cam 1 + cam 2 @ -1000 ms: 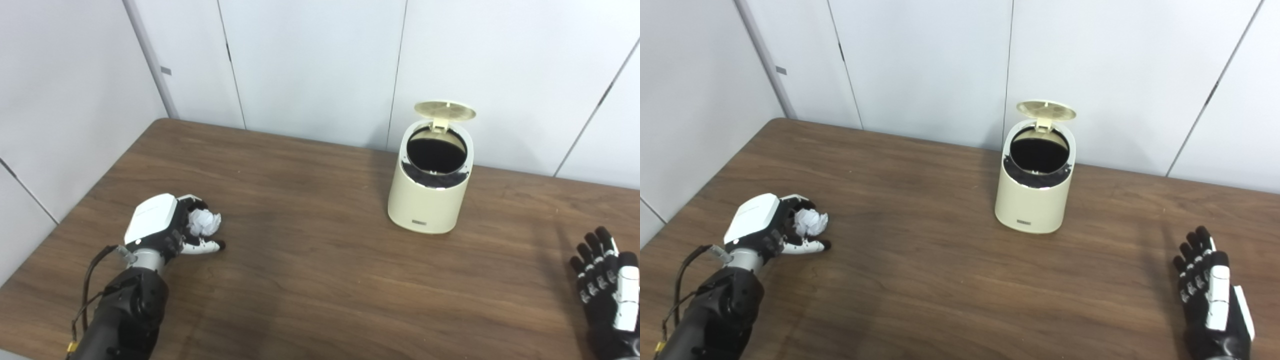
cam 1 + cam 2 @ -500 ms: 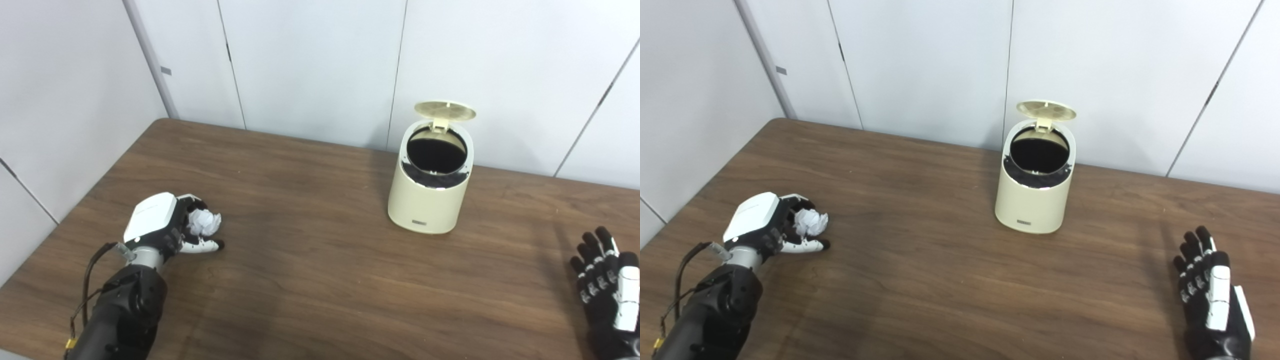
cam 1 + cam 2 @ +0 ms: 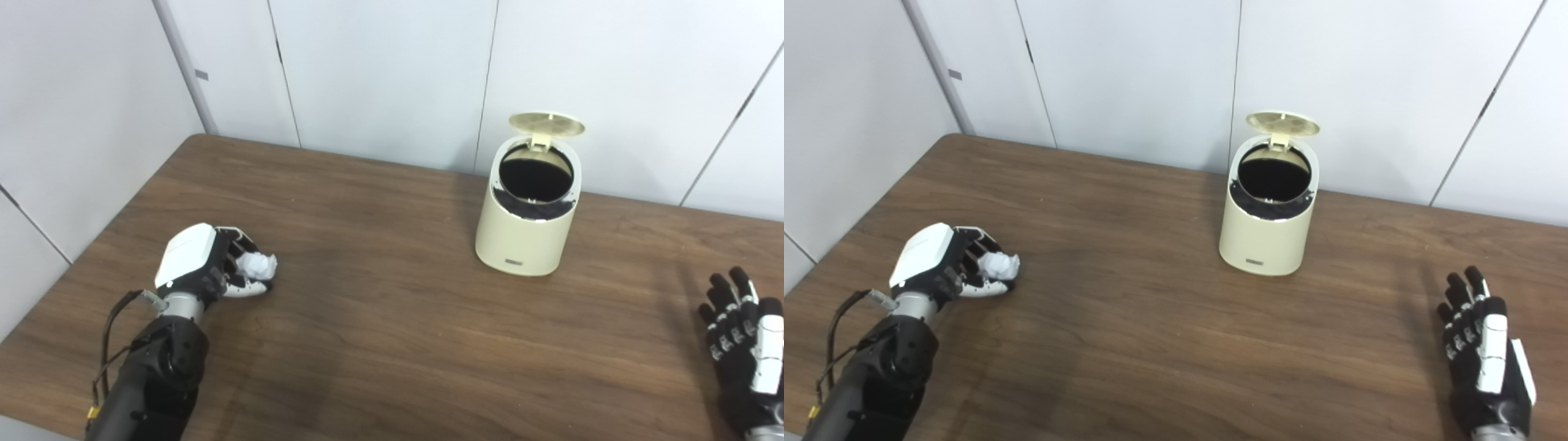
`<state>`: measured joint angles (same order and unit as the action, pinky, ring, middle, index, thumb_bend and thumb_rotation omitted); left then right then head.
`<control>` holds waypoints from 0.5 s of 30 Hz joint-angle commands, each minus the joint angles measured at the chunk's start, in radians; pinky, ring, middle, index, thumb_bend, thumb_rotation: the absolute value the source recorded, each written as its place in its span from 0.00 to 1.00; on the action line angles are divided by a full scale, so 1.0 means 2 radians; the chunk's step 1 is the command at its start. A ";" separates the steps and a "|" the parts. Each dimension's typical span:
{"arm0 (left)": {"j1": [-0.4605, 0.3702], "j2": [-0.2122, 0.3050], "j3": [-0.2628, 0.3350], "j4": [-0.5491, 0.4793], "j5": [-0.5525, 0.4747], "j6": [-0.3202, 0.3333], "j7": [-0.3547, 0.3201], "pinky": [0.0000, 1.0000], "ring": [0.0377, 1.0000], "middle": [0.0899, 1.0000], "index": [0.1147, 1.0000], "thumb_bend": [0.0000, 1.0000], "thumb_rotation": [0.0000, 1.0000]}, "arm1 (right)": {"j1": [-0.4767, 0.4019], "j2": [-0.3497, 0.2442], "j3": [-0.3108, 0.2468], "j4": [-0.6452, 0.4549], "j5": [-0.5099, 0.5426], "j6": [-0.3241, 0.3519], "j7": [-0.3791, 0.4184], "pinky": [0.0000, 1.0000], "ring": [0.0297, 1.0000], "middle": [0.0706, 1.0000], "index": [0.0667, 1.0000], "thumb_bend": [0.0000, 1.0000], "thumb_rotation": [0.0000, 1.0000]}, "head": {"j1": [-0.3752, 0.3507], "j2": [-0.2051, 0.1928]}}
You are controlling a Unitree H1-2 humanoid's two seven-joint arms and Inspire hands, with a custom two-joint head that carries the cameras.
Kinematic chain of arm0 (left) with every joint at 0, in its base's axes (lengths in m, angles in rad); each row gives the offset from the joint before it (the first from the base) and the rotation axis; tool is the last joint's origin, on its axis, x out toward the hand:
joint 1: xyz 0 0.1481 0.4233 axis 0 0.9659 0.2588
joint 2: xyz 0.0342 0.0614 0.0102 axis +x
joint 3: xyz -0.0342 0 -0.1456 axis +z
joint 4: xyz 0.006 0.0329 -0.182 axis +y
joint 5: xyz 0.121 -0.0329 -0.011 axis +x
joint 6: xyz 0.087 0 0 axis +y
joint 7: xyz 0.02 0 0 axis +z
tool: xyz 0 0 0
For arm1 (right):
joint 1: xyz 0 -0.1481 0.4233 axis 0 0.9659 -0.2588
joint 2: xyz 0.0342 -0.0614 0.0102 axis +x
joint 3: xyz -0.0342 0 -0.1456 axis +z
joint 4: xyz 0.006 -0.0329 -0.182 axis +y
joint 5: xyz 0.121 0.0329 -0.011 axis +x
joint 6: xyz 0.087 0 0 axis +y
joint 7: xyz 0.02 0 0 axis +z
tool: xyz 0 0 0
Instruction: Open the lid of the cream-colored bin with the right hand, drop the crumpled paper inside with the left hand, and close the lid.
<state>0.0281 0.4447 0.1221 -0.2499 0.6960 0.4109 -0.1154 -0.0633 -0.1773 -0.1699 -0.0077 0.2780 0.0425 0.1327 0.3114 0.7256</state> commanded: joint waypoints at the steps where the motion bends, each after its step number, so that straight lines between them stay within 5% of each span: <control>1: -0.008 0.009 0.010 -0.006 -0.006 -0.016 0.023 0.34 0.38 0.36 0.47 0.51 0.00 | -0.006 0.001 -0.004 -0.015 0.006 0.002 -0.003 1.00 1.00 0.96 0.98 0.50 1.00 | 0.000 0.001; 15: -0.006 0.007 0.002 -0.007 0.001 -0.017 0.036 0.45 0.40 0.41 0.46 0.50 0.00 | -0.004 0.003 -0.005 -0.011 0.005 0.002 -0.005 1.00 1.00 0.92 0.98 0.53 1.00 | 0.000 -0.001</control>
<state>0.0286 0.4372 0.1185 -0.2494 0.6813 0.4010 -0.0801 -0.0621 -0.1743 -0.1732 -0.0149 0.2796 0.0534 0.1294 0.3099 0.7240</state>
